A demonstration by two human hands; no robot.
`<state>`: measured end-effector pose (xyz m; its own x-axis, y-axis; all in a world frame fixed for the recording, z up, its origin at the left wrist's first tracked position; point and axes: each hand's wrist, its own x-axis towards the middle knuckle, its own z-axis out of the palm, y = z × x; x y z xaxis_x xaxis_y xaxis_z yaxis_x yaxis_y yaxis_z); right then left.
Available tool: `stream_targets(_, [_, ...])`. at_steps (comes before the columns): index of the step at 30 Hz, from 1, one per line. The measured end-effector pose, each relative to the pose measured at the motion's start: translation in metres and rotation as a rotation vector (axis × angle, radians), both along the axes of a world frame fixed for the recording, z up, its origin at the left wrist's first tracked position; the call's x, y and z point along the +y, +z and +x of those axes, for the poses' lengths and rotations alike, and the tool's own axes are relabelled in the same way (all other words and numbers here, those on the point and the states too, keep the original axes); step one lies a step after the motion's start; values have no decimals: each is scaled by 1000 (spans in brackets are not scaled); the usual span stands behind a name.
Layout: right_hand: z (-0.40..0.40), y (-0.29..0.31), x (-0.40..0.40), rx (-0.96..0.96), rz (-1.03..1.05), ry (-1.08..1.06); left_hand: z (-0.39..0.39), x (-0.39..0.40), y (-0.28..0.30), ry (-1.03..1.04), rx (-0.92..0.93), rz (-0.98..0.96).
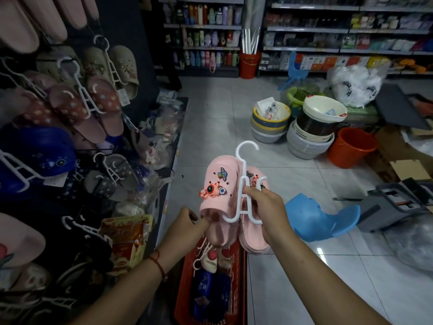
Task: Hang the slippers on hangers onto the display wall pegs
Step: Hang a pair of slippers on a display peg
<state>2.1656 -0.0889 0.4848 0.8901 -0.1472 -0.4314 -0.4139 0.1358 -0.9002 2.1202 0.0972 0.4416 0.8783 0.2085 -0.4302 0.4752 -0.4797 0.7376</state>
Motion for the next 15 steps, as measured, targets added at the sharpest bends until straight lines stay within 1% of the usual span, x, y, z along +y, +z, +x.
stream_targets(1, [0, 1, -1, 0, -8, -9, -2, -1, -1, 29, 24, -97])
stream_targets(3, [0, 1, -2, 3, -18, -8, -7, -5, -2, 62, 71, -362])
stream_targets(5, [-2, 1, -3, 1, -25, 7, -10, -13, -2, 84, 67, -606])
stream_targets(7, [-5, 0, -2, -7, -49, 34, -10, -24, 0, 104, 42, -785])
stream_targets(9, [-8, 0, 0, -16, -65, 60, -9, -38, 13, 121, 51, -944])
stream_targets(11, [-10, 0, 1, -33, -75, 85, -8, -49, 23, 202, 87, -1069])
stream_targets(12, [-11, 0, 1, -39, -82, 95, -8, -52, 27, 241, 97, -1093])
stream_targets(13, [-12, 1, 1, -41, -89, 99, -8, -53, 28, 251, 86, -1096])
stream_targets(15, [-14, 2, -1, -43, -91, 96, -4, -49, 23, 297, 17, -1041])
